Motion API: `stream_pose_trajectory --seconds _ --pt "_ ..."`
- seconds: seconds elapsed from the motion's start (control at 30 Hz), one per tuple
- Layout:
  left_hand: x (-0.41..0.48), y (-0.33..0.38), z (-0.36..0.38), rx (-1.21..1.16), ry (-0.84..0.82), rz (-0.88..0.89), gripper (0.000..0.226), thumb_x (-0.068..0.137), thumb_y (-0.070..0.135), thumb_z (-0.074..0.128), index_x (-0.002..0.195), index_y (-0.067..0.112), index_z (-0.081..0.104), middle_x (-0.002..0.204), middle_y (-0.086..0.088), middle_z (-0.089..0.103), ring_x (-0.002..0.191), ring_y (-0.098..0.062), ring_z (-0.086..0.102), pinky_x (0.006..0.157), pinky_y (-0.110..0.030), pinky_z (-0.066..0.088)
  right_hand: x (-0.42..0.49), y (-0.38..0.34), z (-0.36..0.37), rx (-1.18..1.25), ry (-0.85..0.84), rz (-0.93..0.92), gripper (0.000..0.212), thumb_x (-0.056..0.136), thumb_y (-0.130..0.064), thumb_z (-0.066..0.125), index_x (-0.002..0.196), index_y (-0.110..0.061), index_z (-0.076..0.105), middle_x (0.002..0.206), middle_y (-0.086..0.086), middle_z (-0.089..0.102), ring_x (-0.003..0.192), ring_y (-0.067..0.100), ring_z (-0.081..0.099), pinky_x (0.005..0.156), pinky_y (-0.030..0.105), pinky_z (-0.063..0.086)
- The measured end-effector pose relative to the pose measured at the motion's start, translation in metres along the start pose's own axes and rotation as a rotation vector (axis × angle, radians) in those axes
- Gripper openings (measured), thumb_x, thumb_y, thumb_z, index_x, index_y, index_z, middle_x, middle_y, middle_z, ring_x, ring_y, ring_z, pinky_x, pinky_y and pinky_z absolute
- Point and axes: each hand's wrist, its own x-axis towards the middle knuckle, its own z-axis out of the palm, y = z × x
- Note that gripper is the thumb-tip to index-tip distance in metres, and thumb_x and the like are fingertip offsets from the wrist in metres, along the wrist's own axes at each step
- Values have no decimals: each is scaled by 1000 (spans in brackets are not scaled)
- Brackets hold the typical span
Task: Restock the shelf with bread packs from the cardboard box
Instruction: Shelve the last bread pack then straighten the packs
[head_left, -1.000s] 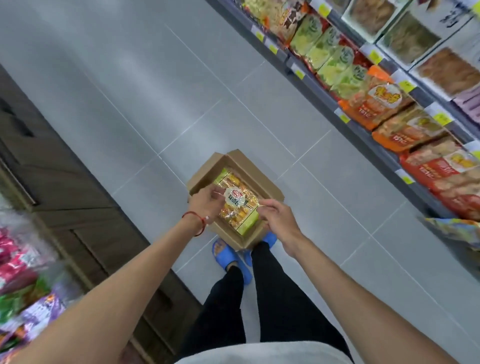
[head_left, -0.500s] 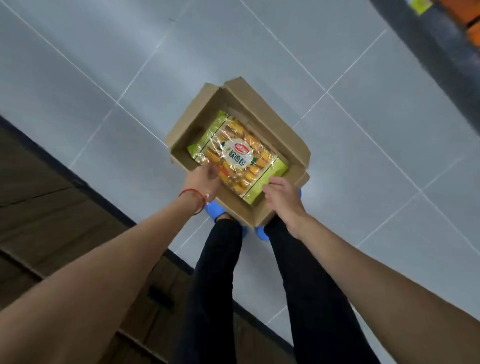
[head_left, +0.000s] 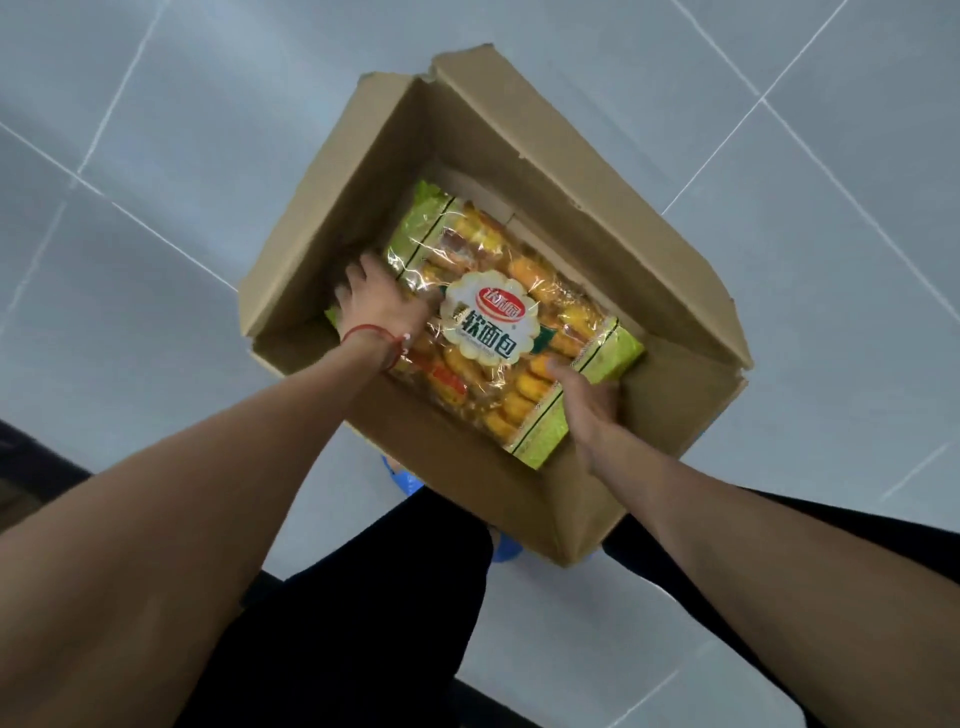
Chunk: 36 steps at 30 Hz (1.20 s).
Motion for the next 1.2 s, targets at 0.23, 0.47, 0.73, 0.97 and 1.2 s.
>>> stream_pose_trajectory --seconds 0.23,0.47,0.73,0.97,1.2 --pt "47 -10 10 -63 -122 61 109 66 65 78 152 23 26 157 -9 25 143 -35 29 116 -47 30 29 8 21 105 21 2 118 80 -49 84 164 -28 5 166 8 19 148 34 32 111 50 38" --pt "33 -2 -1 -139 -141 8 95 71 57 80 148 30 31 144 -2 51 129 -29 51 106 -48 45 21 17 16 148 -35 31 122 81 -49 83 163 -33 -7 171 5 16 154 33 25 122 56 29" --pt "-31 14 -42 -152 -147 -51 86 73 56 78 141 25 34 129 -2 59 112 -28 60 94 -50 52 -29 11 -35 129 -105 12 112 87 -45 79 162 -35 -3 171 0 19 152 33 30 119 61 32" --pt "-139 38 -99 -214 -38 -21 60 76 51 77 116 23 42 112 -1 63 96 -25 63 87 -49 54 -119 6 -111 157 -177 -120 66 95 -22 73 148 -26 32 128 2 62 97 17 65 73 33 53" --pt "-261 68 -156 -333 50 -47 78 73 55 77 136 27 38 121 1 63 99 -26 63 88 -43 54 -212 -2 -200 99 -213 -364 59 97 -23 71 142 -20 34 125 -2 60 113 16 60 90 35 46"
